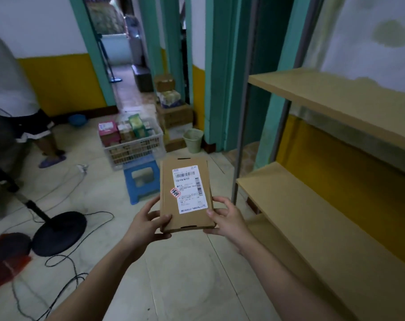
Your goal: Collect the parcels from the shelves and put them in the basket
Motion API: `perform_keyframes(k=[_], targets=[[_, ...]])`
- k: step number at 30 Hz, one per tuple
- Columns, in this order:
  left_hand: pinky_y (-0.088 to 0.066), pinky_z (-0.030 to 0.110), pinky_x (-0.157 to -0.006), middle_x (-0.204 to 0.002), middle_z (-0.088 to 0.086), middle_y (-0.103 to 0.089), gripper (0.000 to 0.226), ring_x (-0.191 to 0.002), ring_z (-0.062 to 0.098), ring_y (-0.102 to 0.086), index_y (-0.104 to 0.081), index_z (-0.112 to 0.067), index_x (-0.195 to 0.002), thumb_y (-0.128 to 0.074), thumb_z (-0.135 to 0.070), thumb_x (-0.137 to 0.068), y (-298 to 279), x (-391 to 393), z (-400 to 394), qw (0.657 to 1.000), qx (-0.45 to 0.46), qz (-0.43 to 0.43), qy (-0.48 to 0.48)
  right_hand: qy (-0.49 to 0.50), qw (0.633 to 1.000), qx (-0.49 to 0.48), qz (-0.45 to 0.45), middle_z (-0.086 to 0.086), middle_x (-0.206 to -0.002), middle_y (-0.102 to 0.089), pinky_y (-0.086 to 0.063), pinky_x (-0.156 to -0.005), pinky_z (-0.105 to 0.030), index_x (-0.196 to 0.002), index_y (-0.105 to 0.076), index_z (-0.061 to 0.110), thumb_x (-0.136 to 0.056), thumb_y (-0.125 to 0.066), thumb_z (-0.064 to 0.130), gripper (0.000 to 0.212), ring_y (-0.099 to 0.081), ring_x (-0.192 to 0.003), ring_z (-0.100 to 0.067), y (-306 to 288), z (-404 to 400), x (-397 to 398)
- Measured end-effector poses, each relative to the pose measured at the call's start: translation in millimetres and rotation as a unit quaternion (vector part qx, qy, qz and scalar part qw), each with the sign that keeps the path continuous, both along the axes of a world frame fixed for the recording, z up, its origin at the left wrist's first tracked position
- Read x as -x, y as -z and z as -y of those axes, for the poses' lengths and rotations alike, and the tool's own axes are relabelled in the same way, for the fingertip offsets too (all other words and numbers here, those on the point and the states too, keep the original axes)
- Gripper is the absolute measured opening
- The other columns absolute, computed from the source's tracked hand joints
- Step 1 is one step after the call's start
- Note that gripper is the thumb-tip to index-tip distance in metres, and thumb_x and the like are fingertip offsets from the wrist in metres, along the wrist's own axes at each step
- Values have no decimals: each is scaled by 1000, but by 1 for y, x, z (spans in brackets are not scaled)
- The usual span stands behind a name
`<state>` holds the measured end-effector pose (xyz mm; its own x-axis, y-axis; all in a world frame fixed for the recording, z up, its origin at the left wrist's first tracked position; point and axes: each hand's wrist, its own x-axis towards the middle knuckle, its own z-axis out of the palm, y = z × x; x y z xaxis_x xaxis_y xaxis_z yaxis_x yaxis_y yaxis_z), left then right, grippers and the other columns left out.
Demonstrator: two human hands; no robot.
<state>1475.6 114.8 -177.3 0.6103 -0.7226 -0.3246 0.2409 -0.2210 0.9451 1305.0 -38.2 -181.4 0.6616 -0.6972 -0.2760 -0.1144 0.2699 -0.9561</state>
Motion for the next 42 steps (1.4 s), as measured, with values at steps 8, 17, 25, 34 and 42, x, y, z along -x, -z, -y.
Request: perform_keyframes(k=[8, 17, 25, 34, 42], targets=[[-60, 45, -73, -112, 16, -67, 61, -93, 30, -67, -41, -32, -145, -65, -6, -94, 14, -111, 54, 991, -10, -7, -133, -122, 992, -23, -29, -13, -110, -69, -62, -80, -42, -123, -51, 15, -87, -68, -4, 44, -72, -93, -23, -2, 87, -154], [-57, 37, -69, -119, 14, -65, 64, -99, 32, -68, -40, -32, -145, -70, -10, -92, 55, -281, 137, 987, -23, -40, -153, -134, 985, -56, -96, -18, -109, -70, -62, -80, -39, -127, -50, 12, -91, -66, -1, 42, -72, -97, -27, 45, 172, -339], [-54, 34, -68, -114, 17, -64, 52, -87, 25, -63, -42, -24, -138, -66, -13, -95, 66, -422, 225, 988, -40, -52, -141, -114, 982, -52, -140, -15, -112, -69, -63, -67, -40, -129, -49, 17, -95, -63, 7, 39, -72, -94, -30, 43, 252, -468], [-54, 36, -77, -129, 9, -54, 44, -107, 28, -60, -43, -19, -134, -62, -10, -96, 96, -553, 324, 984, -78, -45, -151, -102, 981, -88, -142, -18, -115, -66, -62, -74, -38, -127, -48, 14, -95, -62, 3, 36, -71, -98, -32, 85, 349, -610], [-55, 25, -67, -133, 7, -49, 48, -95, 20, -63, -40, -11, -142, -59, -10, -98, 126, -666, 434, 974, -159, 5, -164, -114, 975, -104, -163, -16, -111, -67, -60, -73, -32, -121, -51, 10, -93, -65, 3, 32, -69, -99, -25, 130, 451, -734]])
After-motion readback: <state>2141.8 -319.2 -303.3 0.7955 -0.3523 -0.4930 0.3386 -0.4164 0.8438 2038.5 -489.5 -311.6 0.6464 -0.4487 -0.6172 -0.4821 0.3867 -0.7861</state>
